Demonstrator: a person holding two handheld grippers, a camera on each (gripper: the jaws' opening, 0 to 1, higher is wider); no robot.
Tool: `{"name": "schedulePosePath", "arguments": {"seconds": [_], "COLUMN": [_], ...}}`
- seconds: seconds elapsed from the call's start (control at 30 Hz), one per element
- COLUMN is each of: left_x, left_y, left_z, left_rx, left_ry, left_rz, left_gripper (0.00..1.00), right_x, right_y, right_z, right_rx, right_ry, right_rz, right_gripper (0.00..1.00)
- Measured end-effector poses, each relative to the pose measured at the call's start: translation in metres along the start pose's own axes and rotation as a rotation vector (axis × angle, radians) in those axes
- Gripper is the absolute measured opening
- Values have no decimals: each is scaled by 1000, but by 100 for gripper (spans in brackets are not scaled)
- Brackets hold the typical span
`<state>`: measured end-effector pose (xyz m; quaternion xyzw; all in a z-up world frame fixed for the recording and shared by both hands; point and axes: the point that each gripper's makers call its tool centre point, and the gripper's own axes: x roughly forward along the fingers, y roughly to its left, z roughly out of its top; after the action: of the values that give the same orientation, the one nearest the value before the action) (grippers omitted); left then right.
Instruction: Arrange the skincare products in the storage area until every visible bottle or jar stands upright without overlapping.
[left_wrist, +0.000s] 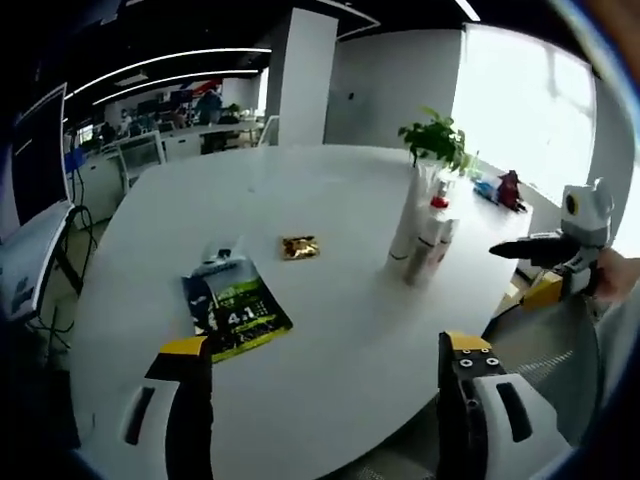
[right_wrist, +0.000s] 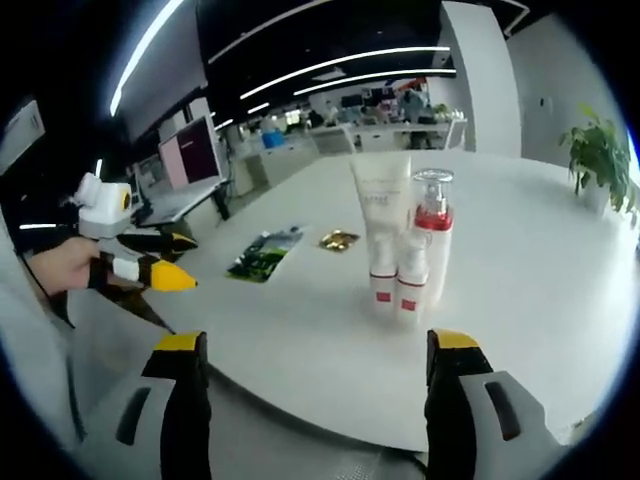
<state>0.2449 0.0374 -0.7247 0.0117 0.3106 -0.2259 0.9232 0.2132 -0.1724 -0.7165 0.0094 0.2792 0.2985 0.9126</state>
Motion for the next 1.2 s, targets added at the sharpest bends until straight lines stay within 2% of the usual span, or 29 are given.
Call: {"name": "schedulePosePath", "arguments": {"seconds": [0.2,0.37,0.9,1.07,1.2], "left_x": [10,18,43,52,56], "left_y": [9,24,42,54,67], "left_z": [-5,-7,-12,-18,-32], "left_rx": [-14,0,-36,-64,-96], "left_ry": [31,57,132,161,223], "left_rz": [7,56,70,108,168], "left_gripper": [88,90,94,96,97], "right_x": [1,1,3,3,3], "right_y": [1,0,1,1,0], "right_z": [-2,-3,-6,-8,-8], "right_rx": [1,0,3,1,6], "right_ry": [11,21,38,48,49], "right_rz": [3,-1,8,6,7], "right_gripper": [89,88,88,87,87]}}
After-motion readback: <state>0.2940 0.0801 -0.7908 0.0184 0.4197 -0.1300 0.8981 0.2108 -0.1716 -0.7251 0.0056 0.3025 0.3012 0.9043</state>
